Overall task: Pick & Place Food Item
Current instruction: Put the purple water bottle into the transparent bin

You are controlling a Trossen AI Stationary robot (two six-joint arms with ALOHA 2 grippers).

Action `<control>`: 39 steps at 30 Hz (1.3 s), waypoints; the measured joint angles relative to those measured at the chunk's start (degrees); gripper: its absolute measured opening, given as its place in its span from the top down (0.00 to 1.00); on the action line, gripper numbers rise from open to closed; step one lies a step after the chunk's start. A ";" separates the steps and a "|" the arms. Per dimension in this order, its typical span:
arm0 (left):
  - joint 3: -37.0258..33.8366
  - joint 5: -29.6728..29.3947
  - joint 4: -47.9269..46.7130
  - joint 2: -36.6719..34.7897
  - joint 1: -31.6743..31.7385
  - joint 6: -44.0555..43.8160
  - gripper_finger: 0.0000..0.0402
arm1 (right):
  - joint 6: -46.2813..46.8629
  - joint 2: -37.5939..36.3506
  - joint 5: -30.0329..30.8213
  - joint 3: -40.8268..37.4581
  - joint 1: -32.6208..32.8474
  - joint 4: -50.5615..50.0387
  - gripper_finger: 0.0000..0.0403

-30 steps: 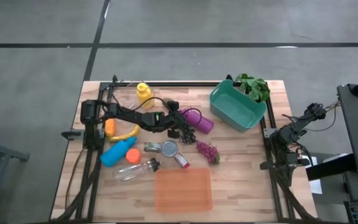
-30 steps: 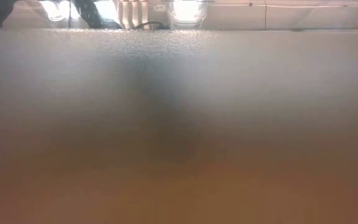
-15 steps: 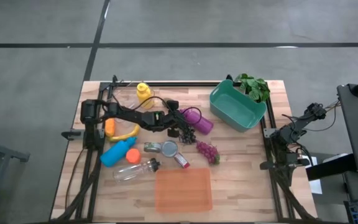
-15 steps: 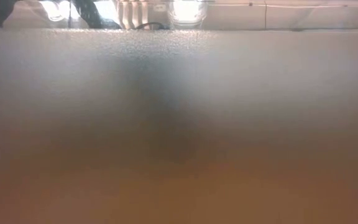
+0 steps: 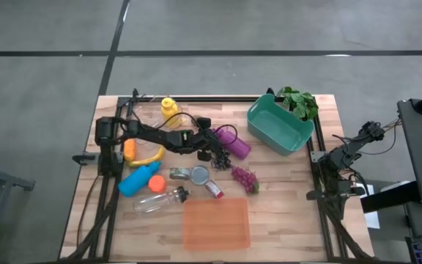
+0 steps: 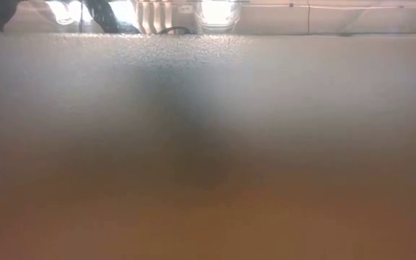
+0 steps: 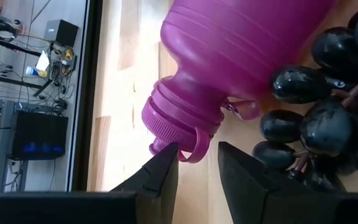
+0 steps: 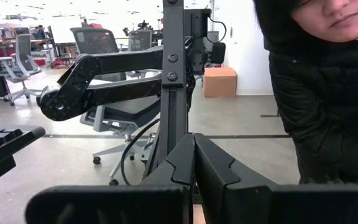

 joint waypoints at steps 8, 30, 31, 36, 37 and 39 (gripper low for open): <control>0.00 0.04 0.45 0.00 0.37 0.19 0.78 | 0.02 0.00 -0.02 0.00 0.00 0.00 0.98; 0.01 -0.60 1.30 0.00 0.73 -1.74 0.95 | 0.01 0.00 -0.02 0.00 0.01 0.00 0.98; 0.23 -1.56 1.17 0.00 0.66 -1.70 0.95 | 0.00 0.00 -0.02 0.00 0.00 0.00 0.98; 4.30 -3.50 -3.81 -1.29 -0.77 -0.36 0.95 | 0.01 0.00 -0.02 0.01 0.00 0.00 0.98; 5.46 -3.46 -6.10 -1.88 -0.97 -0.06 0.95 | 0.01 0.01 -0.01 0.01 0.00 0.00 0.98; 8.35 -3.40 -10.38 -2.79 -1.11 -0.56 0.95 | 0.01 0.03 -0.02 0.02 0.00 0.00 0.98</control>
